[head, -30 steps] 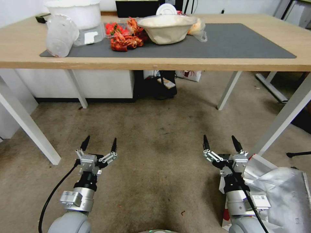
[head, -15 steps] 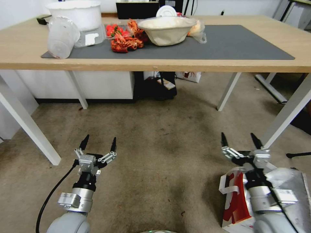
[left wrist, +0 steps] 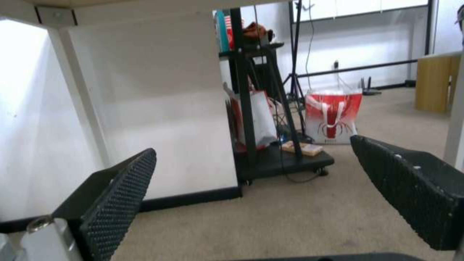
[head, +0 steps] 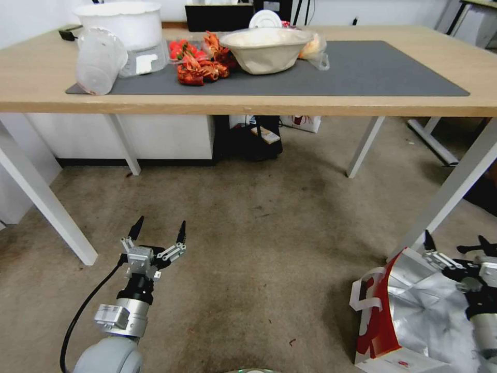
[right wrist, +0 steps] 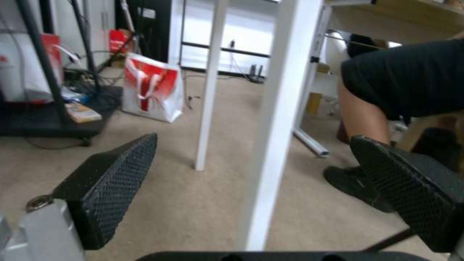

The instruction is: Pick up the food delivery bag from the floor and place it on the table.

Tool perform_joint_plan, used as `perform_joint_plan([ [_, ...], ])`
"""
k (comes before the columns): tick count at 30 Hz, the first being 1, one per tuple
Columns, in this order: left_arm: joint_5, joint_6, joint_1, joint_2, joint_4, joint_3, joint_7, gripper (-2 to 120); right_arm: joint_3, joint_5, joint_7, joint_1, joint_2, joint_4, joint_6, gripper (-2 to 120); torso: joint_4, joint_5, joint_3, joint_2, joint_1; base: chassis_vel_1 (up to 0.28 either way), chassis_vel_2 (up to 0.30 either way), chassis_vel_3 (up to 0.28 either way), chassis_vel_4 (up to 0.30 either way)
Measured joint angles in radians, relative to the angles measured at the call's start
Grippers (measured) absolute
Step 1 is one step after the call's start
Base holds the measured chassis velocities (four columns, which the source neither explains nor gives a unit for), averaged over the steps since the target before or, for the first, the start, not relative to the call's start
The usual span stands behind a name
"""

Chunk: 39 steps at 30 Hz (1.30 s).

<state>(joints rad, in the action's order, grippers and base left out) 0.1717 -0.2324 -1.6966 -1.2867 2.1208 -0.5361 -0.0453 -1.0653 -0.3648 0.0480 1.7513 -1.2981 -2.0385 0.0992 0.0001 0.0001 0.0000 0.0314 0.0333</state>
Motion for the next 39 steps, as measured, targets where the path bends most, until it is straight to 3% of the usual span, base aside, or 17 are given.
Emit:
perform_joint_plan([
  [19, 0.0, -0.003, 0.007, 0.0, -0.025, -0.002, -0.009, 100, -0.082, 0.006, 0.008, -0.023, 0.025, 0.177, 0.029, 100, -0.0001, 0.0, 0.0, 0.001, 0.0, 0.0, 0.0, 0.0, 0.0],
  [21, -0.001, -0.006, 0.007, 0.0, -0.027, -0.001, -0.009, 100, -0.098, 0.016, 0.011, -0.031, 0.04, 0.24, 0.039, 100, -0.0001, -0.0002, 0.0, 0.001, 0.0, 0.0, 0.0, 0.0, 0.0],
  [39, -0.021, -0.011, -0.002, -0.013, -0.031, 0.005, -0.017, 100, -0.077, -0.039, 0.108, -0.08, 0.086, 0.443, 0.008, 100, -0.0001, 0.0, 0.0, 0.002, 0.0, 0.0, 0.0, 0.0, 0.0],
])
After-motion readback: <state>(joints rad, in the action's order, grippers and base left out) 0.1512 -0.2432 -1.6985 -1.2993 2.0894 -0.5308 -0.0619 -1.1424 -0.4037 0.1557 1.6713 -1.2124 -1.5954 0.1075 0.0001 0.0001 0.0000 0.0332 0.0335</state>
